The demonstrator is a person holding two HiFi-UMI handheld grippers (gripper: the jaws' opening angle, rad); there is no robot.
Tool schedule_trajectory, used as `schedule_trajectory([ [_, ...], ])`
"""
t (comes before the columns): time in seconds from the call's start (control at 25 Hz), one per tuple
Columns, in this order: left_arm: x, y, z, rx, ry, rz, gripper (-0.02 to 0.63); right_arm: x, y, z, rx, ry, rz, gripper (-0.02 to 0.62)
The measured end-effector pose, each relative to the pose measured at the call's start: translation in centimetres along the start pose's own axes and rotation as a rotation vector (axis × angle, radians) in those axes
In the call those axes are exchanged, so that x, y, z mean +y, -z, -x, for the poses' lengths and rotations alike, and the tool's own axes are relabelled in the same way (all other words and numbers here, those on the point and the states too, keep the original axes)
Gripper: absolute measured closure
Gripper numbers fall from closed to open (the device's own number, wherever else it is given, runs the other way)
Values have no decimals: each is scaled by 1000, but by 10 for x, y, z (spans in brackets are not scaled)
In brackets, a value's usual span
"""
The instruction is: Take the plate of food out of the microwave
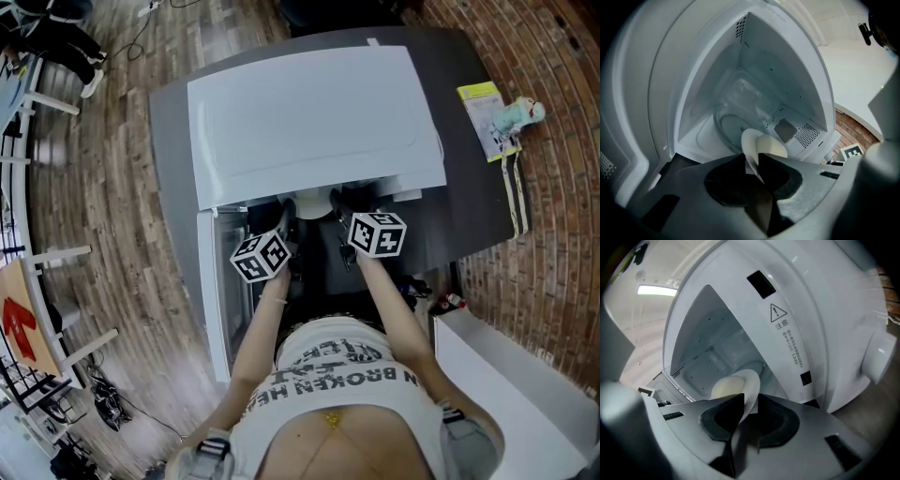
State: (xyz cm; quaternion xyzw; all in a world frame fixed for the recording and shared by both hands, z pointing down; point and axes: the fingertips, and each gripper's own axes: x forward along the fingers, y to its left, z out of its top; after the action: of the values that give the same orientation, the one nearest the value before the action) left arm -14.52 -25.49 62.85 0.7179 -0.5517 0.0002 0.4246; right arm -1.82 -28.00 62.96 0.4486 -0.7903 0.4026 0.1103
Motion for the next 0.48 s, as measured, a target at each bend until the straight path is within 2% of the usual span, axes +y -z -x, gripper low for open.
schedule_trajectory([
  [0.48,-8,11,20,-9,12,9,514,9,8,21,-10,8,15,508],
])
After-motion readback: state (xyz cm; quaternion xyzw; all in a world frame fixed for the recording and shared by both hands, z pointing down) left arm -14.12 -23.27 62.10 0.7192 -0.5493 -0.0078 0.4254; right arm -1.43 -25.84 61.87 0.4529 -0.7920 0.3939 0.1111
